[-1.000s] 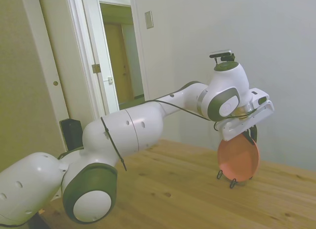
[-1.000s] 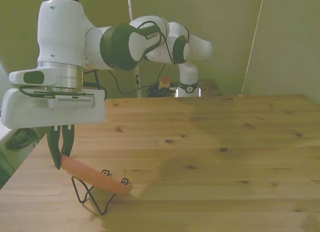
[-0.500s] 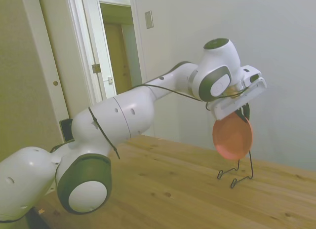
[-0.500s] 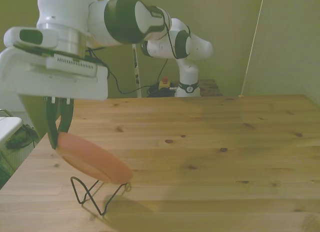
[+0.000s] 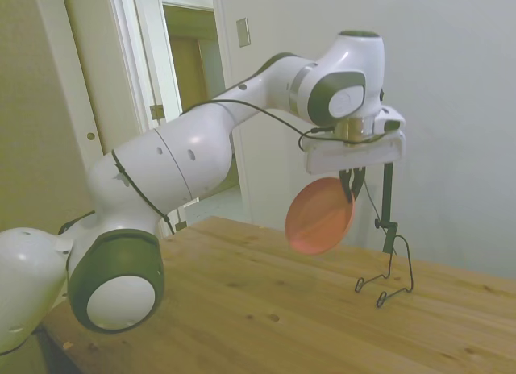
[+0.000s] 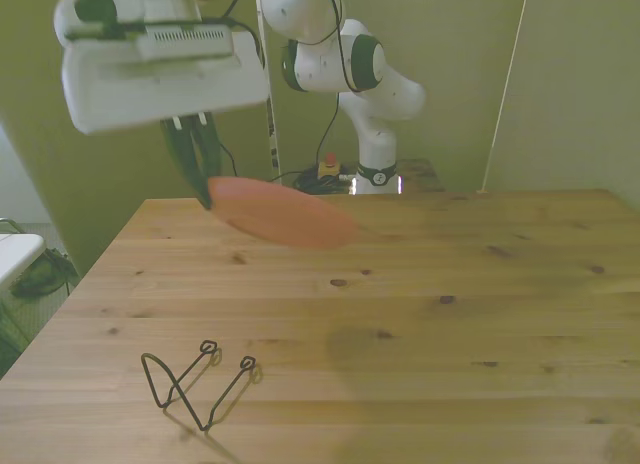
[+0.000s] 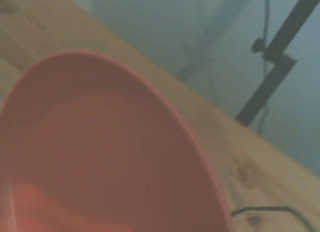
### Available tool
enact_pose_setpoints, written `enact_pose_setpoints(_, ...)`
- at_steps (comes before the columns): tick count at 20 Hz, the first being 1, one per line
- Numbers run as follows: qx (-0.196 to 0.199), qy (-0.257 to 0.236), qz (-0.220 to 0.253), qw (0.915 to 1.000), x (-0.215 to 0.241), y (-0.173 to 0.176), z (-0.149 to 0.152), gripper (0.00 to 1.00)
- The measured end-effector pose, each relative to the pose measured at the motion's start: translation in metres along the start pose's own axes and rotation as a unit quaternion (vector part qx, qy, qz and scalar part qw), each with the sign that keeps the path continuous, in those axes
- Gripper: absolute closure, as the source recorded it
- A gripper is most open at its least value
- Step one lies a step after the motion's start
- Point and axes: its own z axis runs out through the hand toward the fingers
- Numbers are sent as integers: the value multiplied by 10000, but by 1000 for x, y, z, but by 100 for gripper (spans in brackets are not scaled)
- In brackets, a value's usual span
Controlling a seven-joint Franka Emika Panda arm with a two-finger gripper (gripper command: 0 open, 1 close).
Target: Unload the plate
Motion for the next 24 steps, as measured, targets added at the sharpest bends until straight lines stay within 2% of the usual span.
enact_pose_setpoints(2, 211, -595, 159, 9979, -4, 0, 45, 100)
enact_pose_setpoints(4, 373, -1179, 409, 9915, -9, 0, 95, 100)
enact_pose_setpoints(7, 367, -1540, 583, 9857, -11, 2, 144, 100)
enact_pose_setpoints(10, 199, -1707, 623, 9832, -13, 7, 167, 100)
enact_pose_setpoints(14, 10, -1789, 665, 9816, -15, 15, 183, 100)
enact_pose_setpoints(15, -23, -1791, 660, 9816, -14, 16, 185, 0)
enact_pose_setpoints(24, -217, -1642, 424, 9853, -8, 14, 187, 0)
